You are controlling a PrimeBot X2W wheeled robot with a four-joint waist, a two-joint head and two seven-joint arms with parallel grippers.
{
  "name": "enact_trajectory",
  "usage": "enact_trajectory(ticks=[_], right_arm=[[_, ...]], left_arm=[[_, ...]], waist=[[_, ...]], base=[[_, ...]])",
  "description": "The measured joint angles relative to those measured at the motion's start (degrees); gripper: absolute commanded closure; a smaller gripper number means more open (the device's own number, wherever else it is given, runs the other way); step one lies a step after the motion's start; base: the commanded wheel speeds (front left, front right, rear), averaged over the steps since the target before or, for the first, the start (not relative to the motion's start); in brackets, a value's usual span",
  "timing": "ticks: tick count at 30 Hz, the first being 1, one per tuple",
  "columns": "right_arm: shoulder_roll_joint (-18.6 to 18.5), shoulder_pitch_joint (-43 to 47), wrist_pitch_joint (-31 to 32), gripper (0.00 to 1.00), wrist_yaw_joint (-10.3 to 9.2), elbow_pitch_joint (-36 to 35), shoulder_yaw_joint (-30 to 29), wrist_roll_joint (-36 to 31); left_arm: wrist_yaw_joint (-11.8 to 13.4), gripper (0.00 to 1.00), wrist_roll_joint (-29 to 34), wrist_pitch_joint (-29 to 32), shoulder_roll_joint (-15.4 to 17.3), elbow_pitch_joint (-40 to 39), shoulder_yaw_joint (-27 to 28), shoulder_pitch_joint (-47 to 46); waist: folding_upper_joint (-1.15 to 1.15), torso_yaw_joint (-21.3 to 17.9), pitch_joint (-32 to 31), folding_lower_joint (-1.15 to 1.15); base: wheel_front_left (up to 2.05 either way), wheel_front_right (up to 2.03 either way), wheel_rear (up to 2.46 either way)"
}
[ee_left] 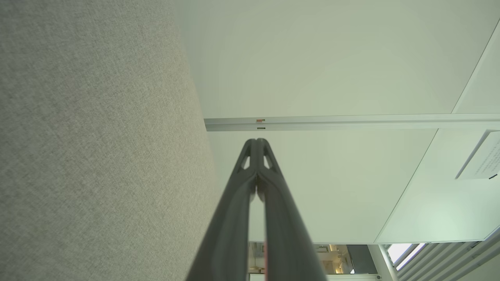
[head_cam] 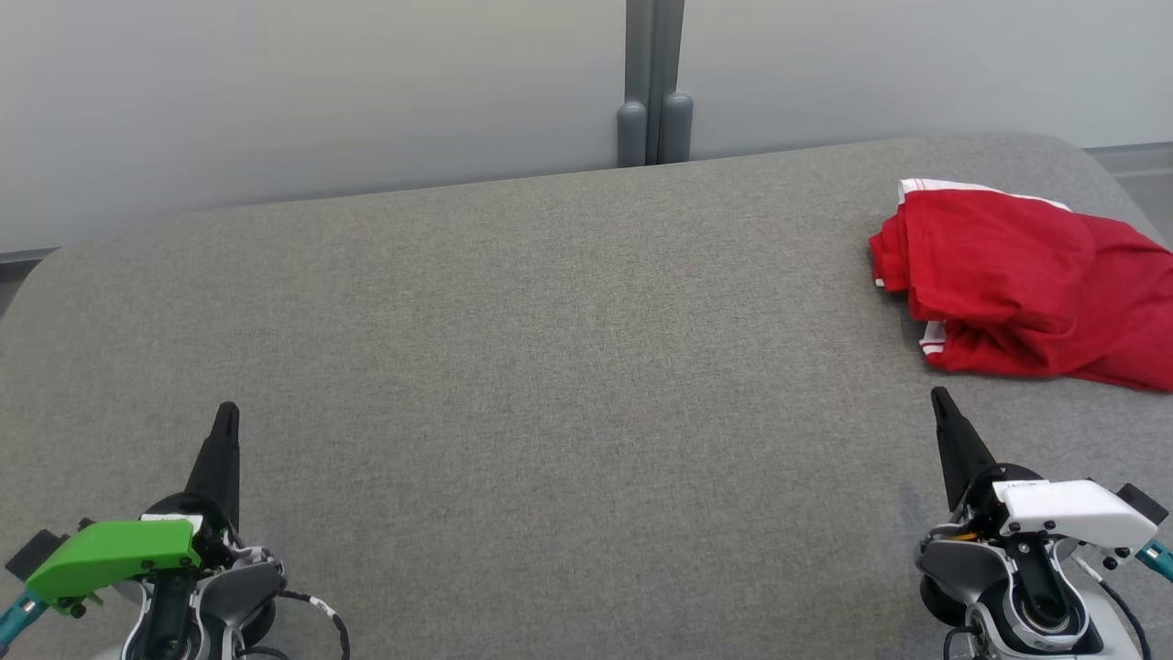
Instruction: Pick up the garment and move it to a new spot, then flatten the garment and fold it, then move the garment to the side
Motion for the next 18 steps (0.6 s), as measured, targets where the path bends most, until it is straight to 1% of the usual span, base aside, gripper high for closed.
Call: enact_trajectory(ticks=[18], right_arm=[[0.0, -0.01, 0.0, 1.0, 0.0, 0.0, 0.01, 0.01]], left_arm=[[0.0, 1.0, 0.0, 0.01, -0.02, 0.0, 0.05, -0.01]], waist=[[0.0, 0.0, 0.0, 0.0]], base=[[0.0, 0.0, 0.0]])
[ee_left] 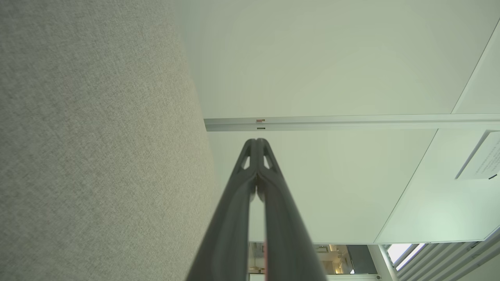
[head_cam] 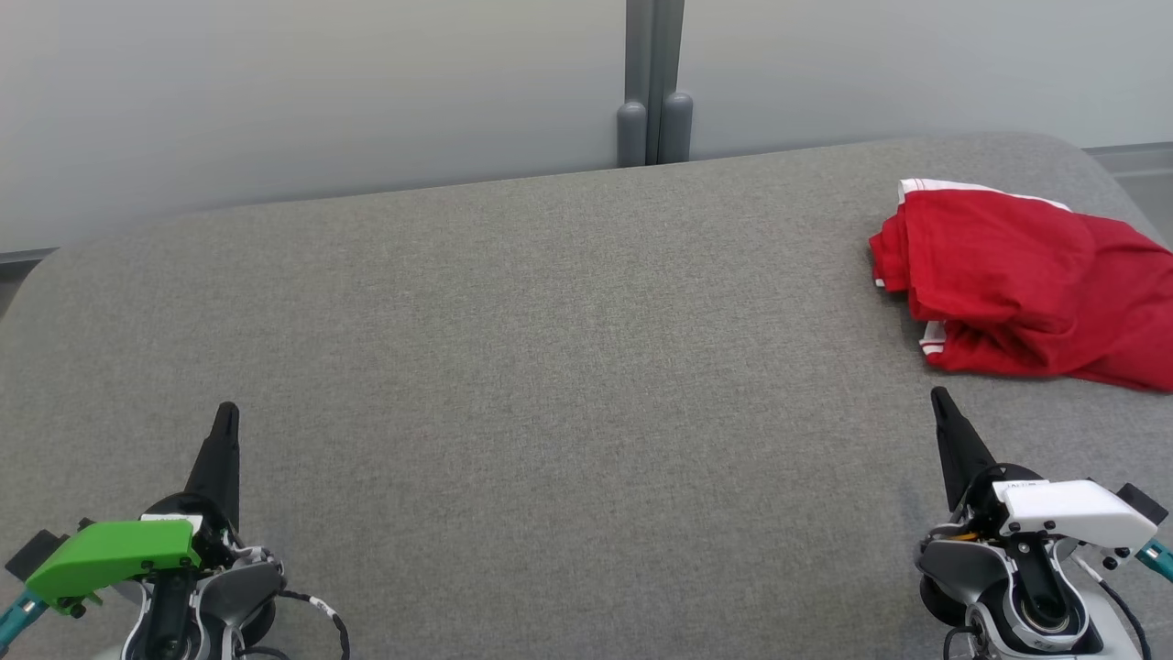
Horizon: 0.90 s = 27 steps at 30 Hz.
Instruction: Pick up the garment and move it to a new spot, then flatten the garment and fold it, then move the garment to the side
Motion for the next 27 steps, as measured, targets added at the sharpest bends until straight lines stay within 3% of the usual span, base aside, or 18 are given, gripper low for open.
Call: enact_trajectory(ticks=[27], right_arm=[[0.01, 0.0, 0.0, 1.0, 0.0, 0.0, 0.03, 0.15]], left_arm=[[0.0, 1.0, 0.0, 0.01, -0.02, 0.0, 0.04, -0.01]], waist=[[0.0, 0.0, 0.0, 0.0]], base=[[0.0, 0.0, 0.0]])
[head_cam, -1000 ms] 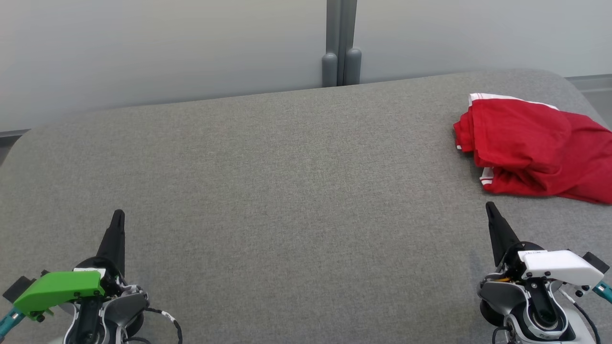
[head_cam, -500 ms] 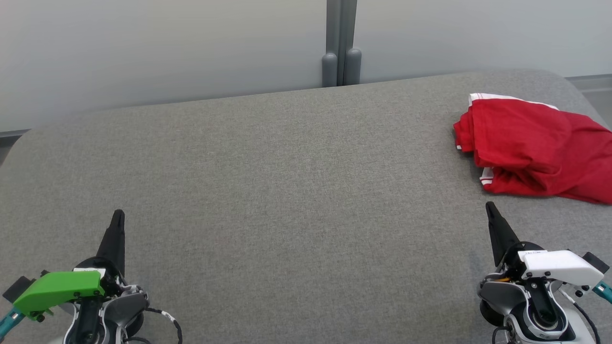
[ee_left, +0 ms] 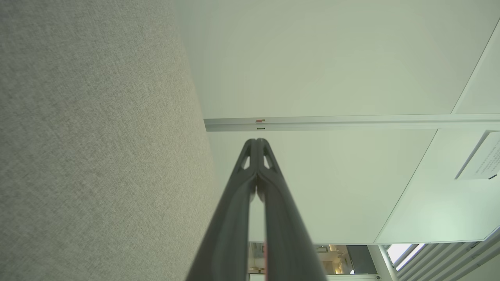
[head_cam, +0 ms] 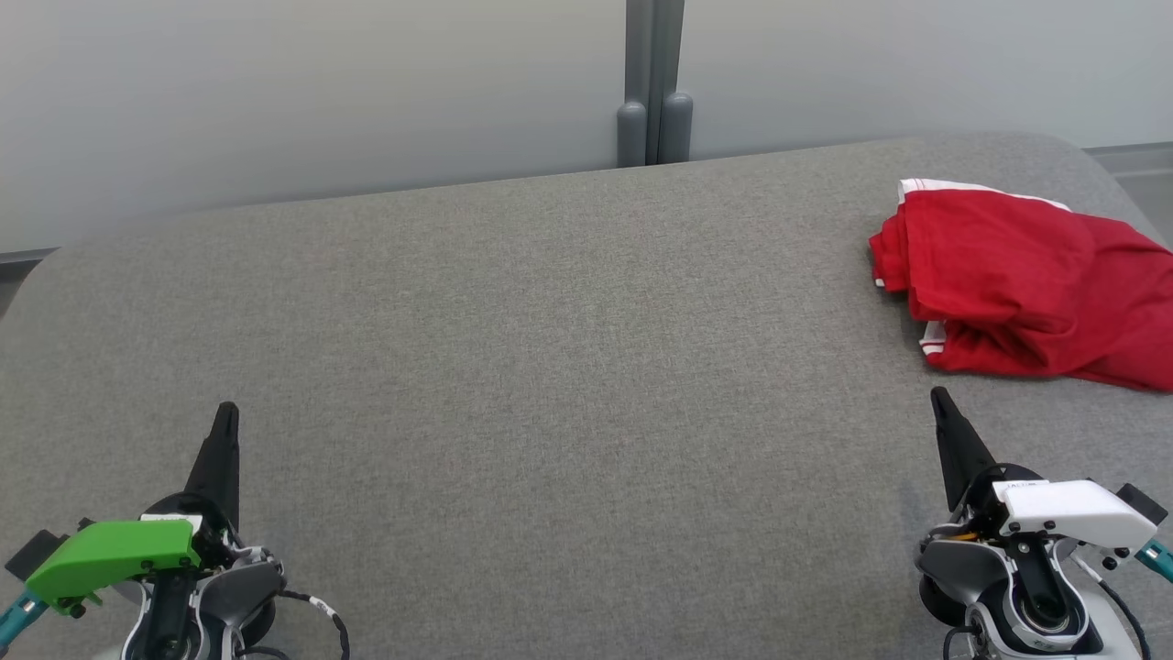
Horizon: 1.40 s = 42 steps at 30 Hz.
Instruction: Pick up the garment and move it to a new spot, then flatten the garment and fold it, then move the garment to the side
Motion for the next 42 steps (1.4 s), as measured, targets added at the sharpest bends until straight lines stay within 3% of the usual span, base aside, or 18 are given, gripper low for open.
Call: enact_trajectory(ticks=[42], right_arm=[[0.0, -0.01, -0.01, 1.0, 0.0, 0.01, 0.02, 0.04]], left_arm=[[0.0, 1.0, 0.0, 0.0, -0.02, 0.0, 0.03, -0.01]], waist=[[0.0, 0.0, 0.0, 0.0]], base=[[0.0, 0.0, 0.0]])
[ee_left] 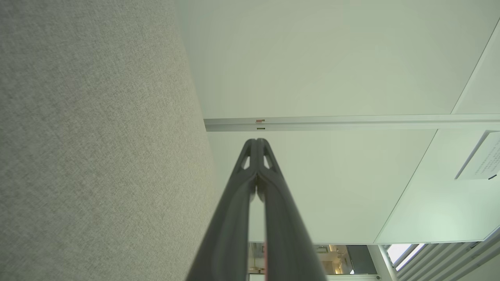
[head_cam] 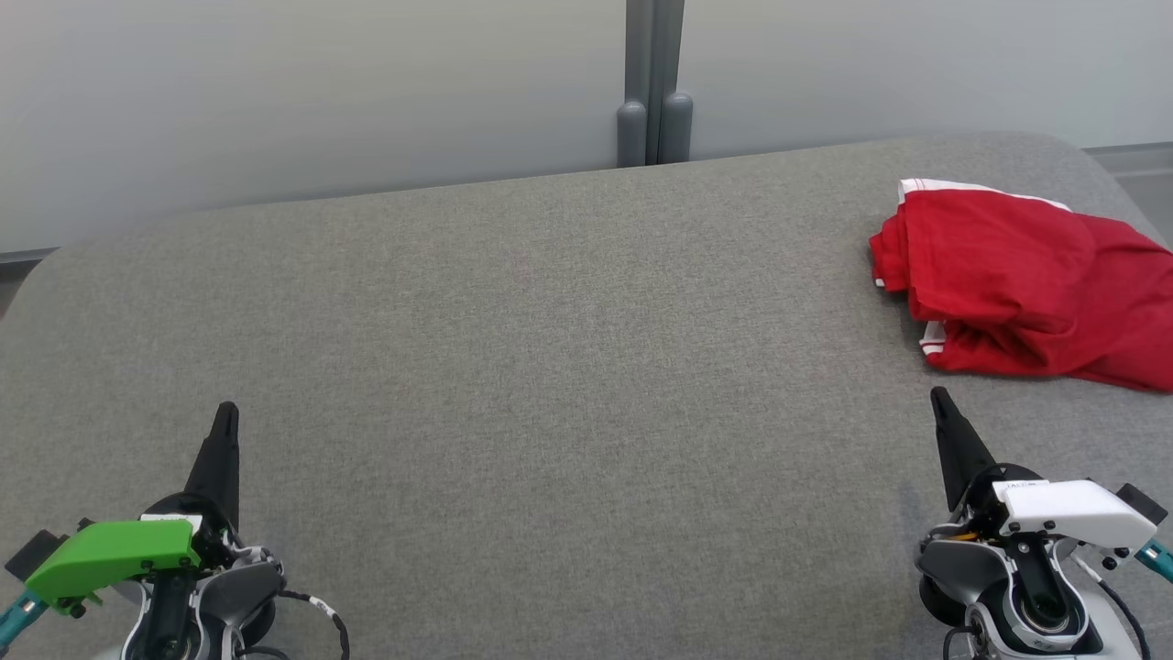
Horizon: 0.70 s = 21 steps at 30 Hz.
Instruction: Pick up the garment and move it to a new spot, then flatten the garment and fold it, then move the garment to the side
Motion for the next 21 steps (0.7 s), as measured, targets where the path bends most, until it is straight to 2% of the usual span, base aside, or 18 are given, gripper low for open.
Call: enact_trajectory(ticks=[21], right_arm=[[0.0, 0.0, 0.0, 1.0, 0.0, 0.0, 0.01, 0.01]], left_arm=[[0.0, 1.0, 0.0, 0.01, -0.01, 0.0, 0.0, -0.01]], waist=[[0.0, 0.0, 0.0, 0.0]], base=[[0.0, 0.0, 0.0]])
